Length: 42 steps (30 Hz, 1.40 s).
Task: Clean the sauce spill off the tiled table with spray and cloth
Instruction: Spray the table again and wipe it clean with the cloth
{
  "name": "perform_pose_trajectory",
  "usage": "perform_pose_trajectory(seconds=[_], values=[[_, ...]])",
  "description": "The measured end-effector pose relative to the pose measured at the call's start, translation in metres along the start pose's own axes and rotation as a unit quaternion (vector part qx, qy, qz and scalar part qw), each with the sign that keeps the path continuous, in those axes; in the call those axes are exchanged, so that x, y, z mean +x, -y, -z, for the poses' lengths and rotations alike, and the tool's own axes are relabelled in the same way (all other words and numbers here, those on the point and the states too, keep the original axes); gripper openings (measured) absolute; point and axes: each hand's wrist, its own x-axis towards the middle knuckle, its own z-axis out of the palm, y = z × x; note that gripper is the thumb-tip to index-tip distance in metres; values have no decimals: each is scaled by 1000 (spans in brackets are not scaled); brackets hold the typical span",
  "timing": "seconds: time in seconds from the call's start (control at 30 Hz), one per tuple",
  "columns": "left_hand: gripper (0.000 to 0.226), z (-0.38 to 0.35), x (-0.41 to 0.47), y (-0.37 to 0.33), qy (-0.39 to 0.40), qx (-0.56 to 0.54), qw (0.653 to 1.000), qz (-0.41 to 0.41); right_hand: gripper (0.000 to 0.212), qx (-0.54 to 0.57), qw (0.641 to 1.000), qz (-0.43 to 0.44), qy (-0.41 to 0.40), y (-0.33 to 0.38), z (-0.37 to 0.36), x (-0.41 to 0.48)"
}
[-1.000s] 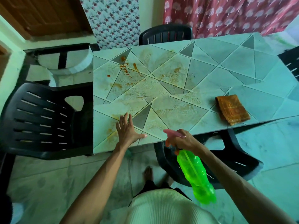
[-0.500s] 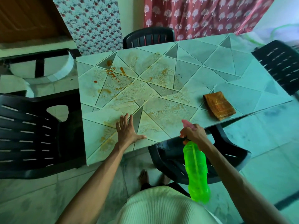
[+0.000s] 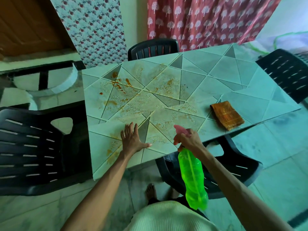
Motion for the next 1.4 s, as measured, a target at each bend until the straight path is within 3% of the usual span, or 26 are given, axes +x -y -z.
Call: perform_pose_trajectory(seconds=[0.2, 0.4, 0.47, 0.57, 0.93, 1.1, 1.23, 1.37, 1.4], values=[[133, 6, 1, 11, 1, -26, 999, 21, 30, -37, 999, 35, 6, 10, -35, 7], [133, 3, 7, 4, 11, -17, 1000, 13, 29, 5, 1000, 21, -16, 8, -21, 9], [133, 1, 7, -1, 3, -15, 1000, 8, 34, 4, 1000, 22, 22, 5, -14, 10], [132, -2, 3, -5, -19, -19, 1000, 9, 22, -20, 994, 62, 90, 9, -17, 7], [130, -22, -46, -12, -73, -104, 983, 134, 34, -62, 955, 149, 249, 38, -47, 8], [128, -30, -56, -22, -66, -85, 980, 165, 45, -40, 966, 146, 210, 31, -29, 15], [128, -33, -55, -36, -46, -60, 987, 141, 10, -36, 984, 123, 125, 14, 11, 36], [127, -38, -49, -53, -32, -16, 993, 109, 36, 10, 994, 84, 66, 7, 55, 47], [128, -38, -48, -54, -27, -10, 994, 110, 34, 14, 996, 76, 53, 5, 64, 50]])
